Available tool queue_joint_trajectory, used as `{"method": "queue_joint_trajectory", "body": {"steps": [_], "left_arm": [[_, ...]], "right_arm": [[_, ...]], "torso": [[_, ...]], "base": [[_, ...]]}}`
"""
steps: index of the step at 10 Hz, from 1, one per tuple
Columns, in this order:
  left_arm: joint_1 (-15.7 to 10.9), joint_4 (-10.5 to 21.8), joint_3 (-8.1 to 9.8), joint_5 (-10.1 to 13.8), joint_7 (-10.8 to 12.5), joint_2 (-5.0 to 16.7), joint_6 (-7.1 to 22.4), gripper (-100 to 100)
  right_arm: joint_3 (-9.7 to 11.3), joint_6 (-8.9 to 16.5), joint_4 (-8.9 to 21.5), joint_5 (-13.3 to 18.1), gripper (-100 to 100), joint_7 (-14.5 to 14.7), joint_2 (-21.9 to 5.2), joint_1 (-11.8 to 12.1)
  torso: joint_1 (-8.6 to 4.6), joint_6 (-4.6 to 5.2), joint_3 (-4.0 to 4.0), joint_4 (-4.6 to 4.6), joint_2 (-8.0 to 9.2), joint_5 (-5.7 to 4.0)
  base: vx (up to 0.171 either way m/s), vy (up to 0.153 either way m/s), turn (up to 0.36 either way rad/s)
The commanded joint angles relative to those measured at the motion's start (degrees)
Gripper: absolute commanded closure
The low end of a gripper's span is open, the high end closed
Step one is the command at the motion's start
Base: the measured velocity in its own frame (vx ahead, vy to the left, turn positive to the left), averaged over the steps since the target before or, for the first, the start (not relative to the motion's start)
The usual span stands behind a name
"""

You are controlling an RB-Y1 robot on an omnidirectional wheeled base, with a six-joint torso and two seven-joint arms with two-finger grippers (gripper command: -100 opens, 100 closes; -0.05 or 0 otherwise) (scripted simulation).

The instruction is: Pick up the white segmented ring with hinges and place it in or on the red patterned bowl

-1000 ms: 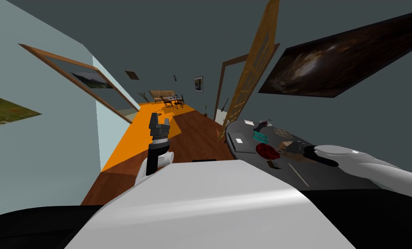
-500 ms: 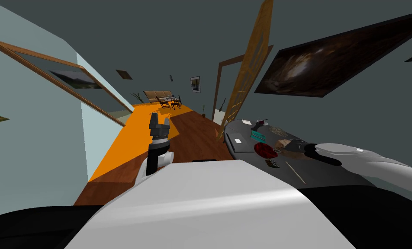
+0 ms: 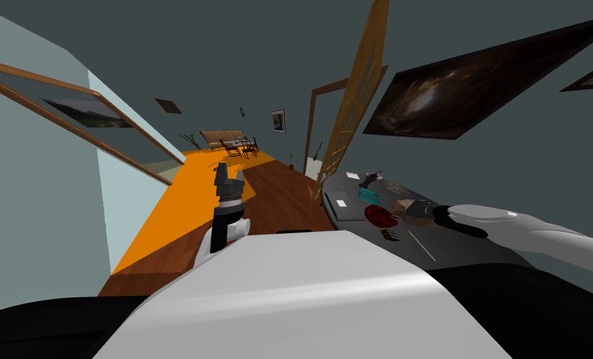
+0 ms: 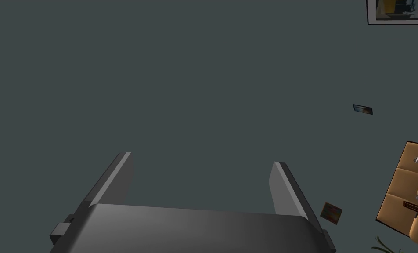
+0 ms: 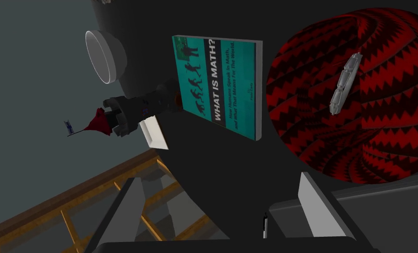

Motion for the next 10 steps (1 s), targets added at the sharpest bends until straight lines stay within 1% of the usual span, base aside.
{"method": "queue_joint_trajectory", "body": {"steps": [1,2,3,4,5,10], "left_arm": [[0.00,0.00,0.00,0.00,0.00,0.00,0.00,0],[0.01,0.00,0.00,0.00,0.00,0.00,0.00,0],[0.00,0.00,0.00,0.00,0.00,0.00,0.00,0],[-0.01,0.00,0.00,0.00,0.00,0.00,0.00,0],[-0.01,0.00,0.00,0.00,0.00,0.00,0.00,0],[-0.01,0.00,0.00,0.00,0.00,0.00,0.00,0]], "right_arm": [[-0.80,1.35,-2.86,-1.07,-100,-0.61,-1.98,2.86],[-0.80,1.35,-4.69,-1.07,-100,-0.61,-1.98,3.01],[-0.80,1.35,-5.10,-1.07,-100,-0.61,-1.98,3.01],[-0.73,1.16,-4.30,-0.92,-100,-0.51,-1.71,2.67],[-0.79,1.19,-4.43,-0.95,0,-0.48,-1.73,2.75],[-0.79,1.19,-4.42,-0.95,0,-0.48,-1.73,2.73]], "torso": [[0.00,0.00,0.00,0.00,0.00,0.00],[0.00,0.04,-0.04,-0.01,-0.08,0.01],[0.03,-0.02,-0.05,-0.02,-0.08,0.00],[0.04,-0.02,0.01,0.00,0.03,0.01],[0.02,0.00,0.07,0.02,0.12,0.01],[0.00,0.00,0.11,0.04,0.20,0.00]], "base": [[0.085,-0.004,-0.142],[0.071,0.007,-0.075],[0.024,0.012,0.016],[0.006,0.005,0.007],[0.000,0.000,0.000],[0.000,0.000,0.000]]}}
